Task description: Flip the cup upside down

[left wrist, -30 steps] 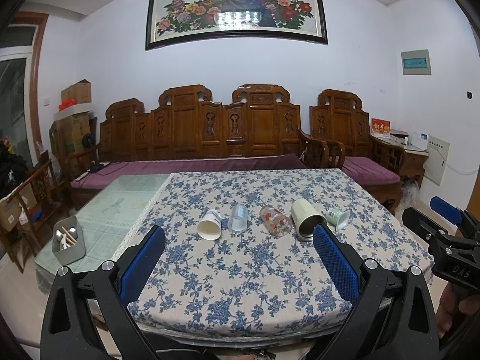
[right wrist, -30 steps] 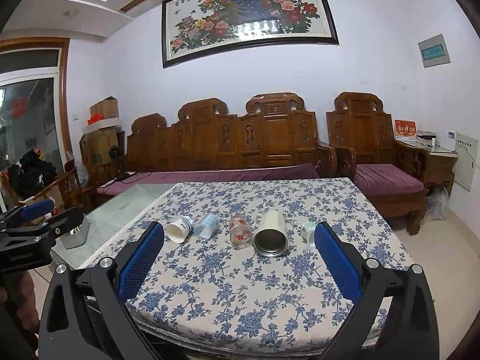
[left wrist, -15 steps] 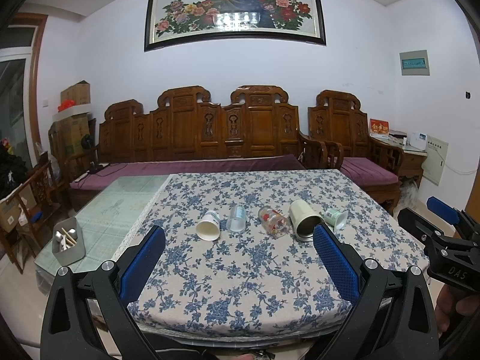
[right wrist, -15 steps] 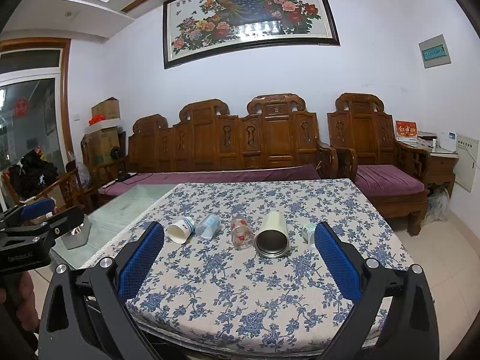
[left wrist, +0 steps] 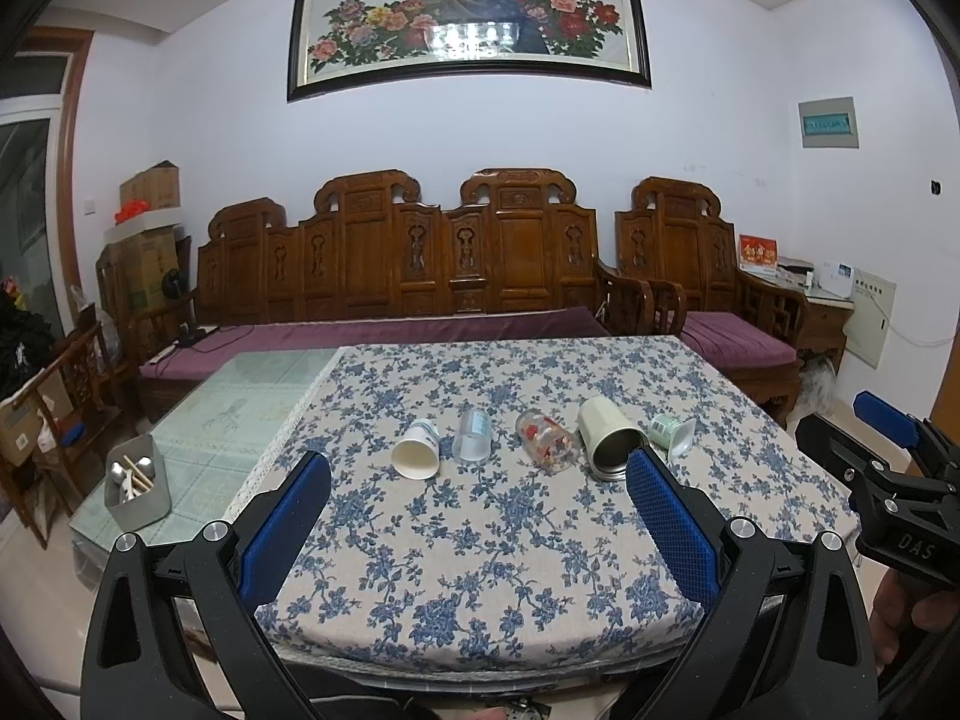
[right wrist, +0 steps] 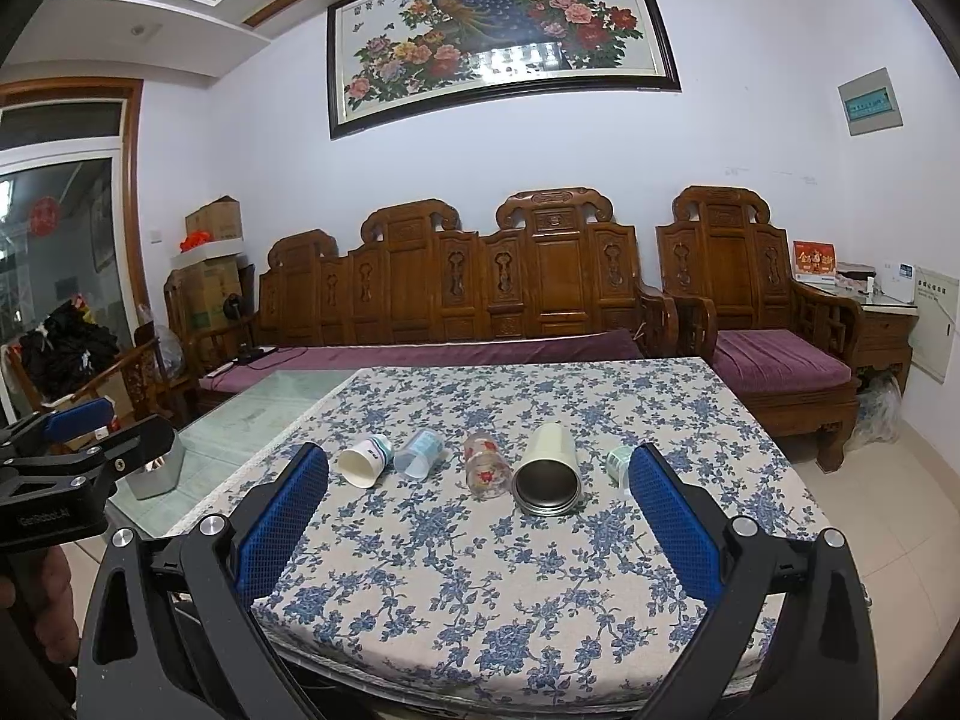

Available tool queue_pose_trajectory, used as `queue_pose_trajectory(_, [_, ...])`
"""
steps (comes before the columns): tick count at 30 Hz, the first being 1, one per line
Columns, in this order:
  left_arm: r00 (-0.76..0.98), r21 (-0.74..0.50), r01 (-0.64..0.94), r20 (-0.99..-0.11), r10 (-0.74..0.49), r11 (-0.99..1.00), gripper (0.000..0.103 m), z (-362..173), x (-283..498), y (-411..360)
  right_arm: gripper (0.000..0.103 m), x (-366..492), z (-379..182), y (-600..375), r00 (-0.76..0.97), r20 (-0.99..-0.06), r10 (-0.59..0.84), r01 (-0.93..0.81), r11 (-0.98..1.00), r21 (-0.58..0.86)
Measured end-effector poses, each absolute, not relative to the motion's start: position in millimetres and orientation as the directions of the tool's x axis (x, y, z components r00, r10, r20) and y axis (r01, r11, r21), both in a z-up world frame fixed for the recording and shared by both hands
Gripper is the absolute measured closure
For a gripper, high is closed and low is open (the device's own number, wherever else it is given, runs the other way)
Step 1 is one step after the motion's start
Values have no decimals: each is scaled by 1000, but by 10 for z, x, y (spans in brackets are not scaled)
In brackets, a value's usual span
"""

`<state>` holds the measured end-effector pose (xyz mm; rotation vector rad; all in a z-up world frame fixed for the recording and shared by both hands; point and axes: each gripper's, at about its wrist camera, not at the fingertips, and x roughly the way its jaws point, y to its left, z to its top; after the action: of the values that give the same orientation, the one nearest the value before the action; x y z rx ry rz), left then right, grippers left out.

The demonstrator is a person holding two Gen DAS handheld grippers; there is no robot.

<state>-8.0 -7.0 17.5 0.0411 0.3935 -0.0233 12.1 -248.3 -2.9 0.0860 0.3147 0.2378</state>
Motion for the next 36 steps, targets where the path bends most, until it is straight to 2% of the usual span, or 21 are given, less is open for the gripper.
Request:
queue_pose_trajectory(17, [911, 40, 33, -411, -14, 999, 8, 55, -5, -30, 2, 233, -143, -2419, 914, -313, 259, -229, 965, 130])
queue_pose_trajectory(31, [829, 30, 110, -554, -76, 993, 8, -51, 966, 135, 5, 1247, -384, -2283, 835, -433, 339, -303, 941, 153])
queue_pose_trajectory(36, [792, 76, 135, -607, -62, 988, 8, -126, 1424, 153, 8, 1696, -518, -2140, 790, -489, 369, -341, 928, 150])
